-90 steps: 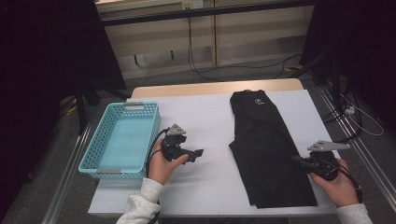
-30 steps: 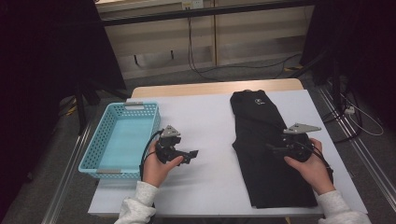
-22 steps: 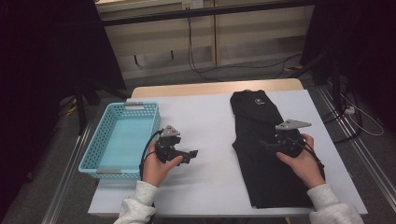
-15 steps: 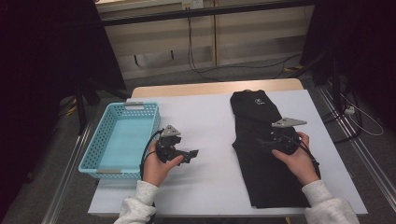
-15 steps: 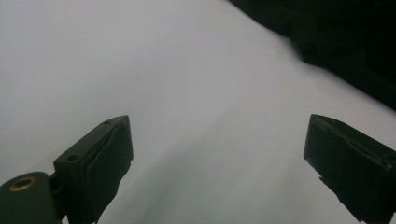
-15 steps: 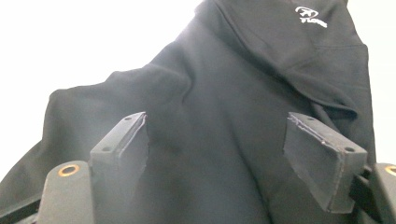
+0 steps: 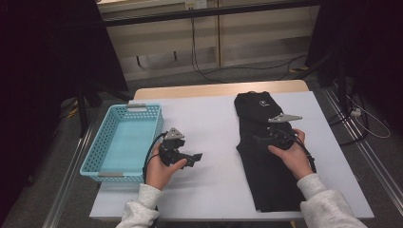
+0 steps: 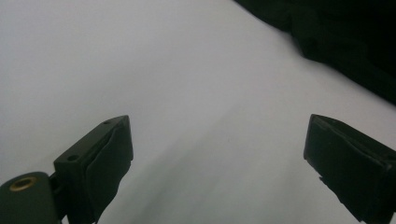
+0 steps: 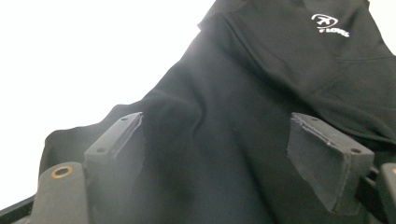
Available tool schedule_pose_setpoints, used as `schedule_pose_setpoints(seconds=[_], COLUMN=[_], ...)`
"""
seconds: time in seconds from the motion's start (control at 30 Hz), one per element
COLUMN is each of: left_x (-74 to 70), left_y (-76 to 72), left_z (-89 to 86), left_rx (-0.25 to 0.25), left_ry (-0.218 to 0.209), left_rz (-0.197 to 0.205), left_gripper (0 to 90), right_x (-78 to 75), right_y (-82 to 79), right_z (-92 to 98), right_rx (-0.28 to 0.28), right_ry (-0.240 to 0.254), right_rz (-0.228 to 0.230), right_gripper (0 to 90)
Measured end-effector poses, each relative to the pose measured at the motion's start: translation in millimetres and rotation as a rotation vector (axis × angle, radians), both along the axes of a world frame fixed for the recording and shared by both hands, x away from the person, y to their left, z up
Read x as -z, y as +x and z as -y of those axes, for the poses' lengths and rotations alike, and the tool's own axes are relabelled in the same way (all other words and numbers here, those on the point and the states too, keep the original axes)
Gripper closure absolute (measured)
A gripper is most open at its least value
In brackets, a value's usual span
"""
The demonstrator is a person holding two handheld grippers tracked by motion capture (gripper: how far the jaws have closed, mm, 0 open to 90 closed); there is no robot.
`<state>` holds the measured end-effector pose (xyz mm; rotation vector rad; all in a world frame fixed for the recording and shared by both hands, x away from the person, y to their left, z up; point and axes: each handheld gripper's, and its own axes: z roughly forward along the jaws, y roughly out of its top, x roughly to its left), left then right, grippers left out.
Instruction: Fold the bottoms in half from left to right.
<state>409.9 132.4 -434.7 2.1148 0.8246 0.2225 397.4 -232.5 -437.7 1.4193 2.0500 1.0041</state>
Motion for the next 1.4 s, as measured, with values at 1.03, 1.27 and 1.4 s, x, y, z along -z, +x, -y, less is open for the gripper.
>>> schedule_pose_setpoints(seconds=[1.03,1.27,1.4], left_x=[1.2,0.3,1.6], left_y=[0.9,1.3,1.8], left_z=[-2.6,-1.2,-1.7], left_rx=[0.003,-0.001,0.001], left_ry=[0.02,0.001,0.003], left_rz=[-0.01,-0.011,-0.012], left_gripper=[8.0,8.0,8.0], right_x=[16.2,21.2,26.6], right_y=[41.0,49.9,54.4], right_z=[-24.8,-33.2,-41.8], right_rx=[0.057,0.072,0.052], right_ry=[0.026,0.026,0.02], right_rz=[-0.022,-0.023,-0.044], right_gripper=[19.3,20.4,21.5])
